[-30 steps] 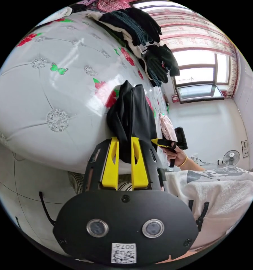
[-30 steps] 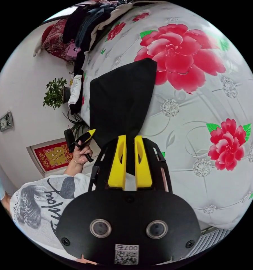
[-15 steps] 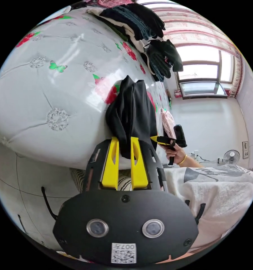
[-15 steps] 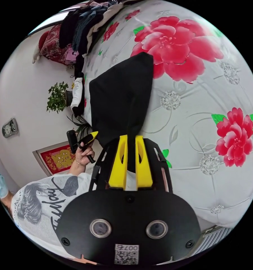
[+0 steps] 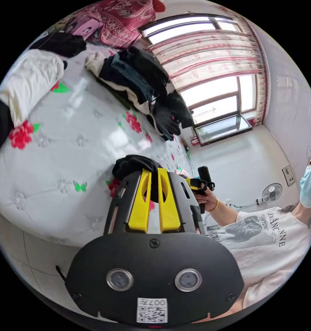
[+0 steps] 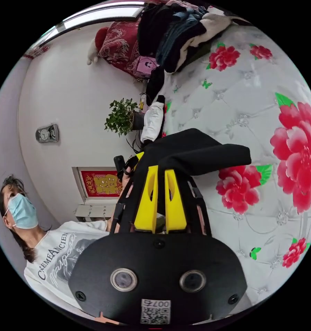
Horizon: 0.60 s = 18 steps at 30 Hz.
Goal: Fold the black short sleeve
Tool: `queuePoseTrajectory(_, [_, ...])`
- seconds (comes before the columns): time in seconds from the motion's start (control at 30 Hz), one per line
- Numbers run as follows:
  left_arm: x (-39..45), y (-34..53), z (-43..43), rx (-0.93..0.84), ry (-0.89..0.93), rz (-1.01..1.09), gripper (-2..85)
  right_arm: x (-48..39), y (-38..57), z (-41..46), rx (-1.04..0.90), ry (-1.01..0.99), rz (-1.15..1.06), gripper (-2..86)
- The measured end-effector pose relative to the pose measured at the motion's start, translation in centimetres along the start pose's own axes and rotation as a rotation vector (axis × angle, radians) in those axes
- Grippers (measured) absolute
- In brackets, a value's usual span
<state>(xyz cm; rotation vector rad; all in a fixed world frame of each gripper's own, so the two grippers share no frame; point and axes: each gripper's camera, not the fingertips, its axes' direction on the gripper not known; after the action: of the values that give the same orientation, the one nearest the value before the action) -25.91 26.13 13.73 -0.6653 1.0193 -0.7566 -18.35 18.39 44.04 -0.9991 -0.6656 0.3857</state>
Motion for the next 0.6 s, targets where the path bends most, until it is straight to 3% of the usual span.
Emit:
queuePoseTrajectory(0.17, [4.0, -7.1, -11.2, 0.244, -0.062, 0.153, 2.2, -13.5, -8.8, 5.8, 0.018, -0.054, -0.324, 0.7])
queuePoseTrajectory(0.23, [4.6, -8.1, -15.1, 0.307, -0.157, 0.155, 2.9, -17.6, -10.7, 9.0, 0.025, -0.048, -0.406, 1.2])
queuePoseTrajectory(0.33, [2.3, -7.0, -19.9, 0.395, -0.429, -0.015, 4.6, -20.7, -12.5, 14.9, 0.01, 0.008, -0.459, 2.6])
queuePoseTrajectory(0.43, [-1.8, -1.5, -20.2, 0.399, -0.699, -0.204, 5.4, -18.7, -11.5, 19.4, -0.074, 0.142, -0.456, 3.5])
queuePoseTrajectory(0.6, [-7.2, 12.4, -8.6, 0.174, -0.733, -0.326, 5.6, -8.1, -3.5, 20.0, -0.242, 0.515, -0.386, 3.9])
